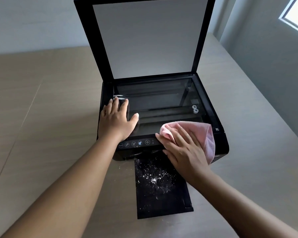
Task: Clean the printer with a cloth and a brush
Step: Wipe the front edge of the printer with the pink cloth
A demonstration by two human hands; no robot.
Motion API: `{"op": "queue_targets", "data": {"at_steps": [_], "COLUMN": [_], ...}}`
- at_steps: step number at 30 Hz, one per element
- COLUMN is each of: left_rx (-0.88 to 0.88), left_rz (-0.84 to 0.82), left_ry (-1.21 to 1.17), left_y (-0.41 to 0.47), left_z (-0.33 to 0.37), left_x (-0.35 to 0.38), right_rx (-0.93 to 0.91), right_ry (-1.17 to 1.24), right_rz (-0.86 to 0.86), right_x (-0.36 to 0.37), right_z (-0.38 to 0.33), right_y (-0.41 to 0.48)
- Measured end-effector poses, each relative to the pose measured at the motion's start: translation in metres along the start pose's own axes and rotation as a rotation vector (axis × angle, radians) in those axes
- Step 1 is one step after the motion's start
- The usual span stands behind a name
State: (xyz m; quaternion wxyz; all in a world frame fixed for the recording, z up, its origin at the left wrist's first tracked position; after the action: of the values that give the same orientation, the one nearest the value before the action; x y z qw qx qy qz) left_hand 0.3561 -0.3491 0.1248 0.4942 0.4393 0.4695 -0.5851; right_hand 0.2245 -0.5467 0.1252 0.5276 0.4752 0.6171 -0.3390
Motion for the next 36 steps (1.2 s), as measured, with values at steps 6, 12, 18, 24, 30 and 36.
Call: {"op": "queue_targets", "data": {"at_steps": [6, 12, 18, 24, 30, 36], "left_rx": [0.015, 0.025, 0.042, 0.033, 0.024, 0.001], "left_rz": [0.006, 0.004, 0.003, 0.016, 0.022, 0.033], "left_ry": [-0.004, -0.005, 0.000, -0.009, 0.005, 0.020], "left_y": [0.000, -0.001, 0.002, 0.002, -0.003, -0.001], "left_z": [0.000, 0.000, 0.001, 0.002, 0.004, 0.001], "left_x": [-0.001, -0.001, -0.001, -0.001, -0.003, -0.003], "right_rx": [-0.013, 0.132, 0.130, 0.181, 0.049, 0.241], "right_ry": [0.126, 0.021, -0.001, 0.040, 0.171, 0.206], "right_rz": [0.188, 0.179, 0.127, 0.153, 0.313, 0.361], "right_x": [-0.030, -0.021, -0.016, -0.003, -0.012, -0.007], "right_z": [0.019, 0.018, 0.015, 0.017, 0.018, 0.026], "right_y": [-0.008, -0.001, -0.013, -0.011, -0.018, -0.018]}}
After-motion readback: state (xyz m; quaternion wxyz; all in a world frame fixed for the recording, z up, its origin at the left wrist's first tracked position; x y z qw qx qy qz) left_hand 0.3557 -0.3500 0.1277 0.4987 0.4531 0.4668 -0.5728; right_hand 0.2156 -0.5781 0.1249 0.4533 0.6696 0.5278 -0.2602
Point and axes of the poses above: each hand's wrist, its own y-axis towards the middle knuckle, its own x-axis out of the palm, z = x × y, the point moved 8 cm from there along y, towards the middle knuckle, and after that the axes turned 10 degrees about -z, right-handed, at the moved point
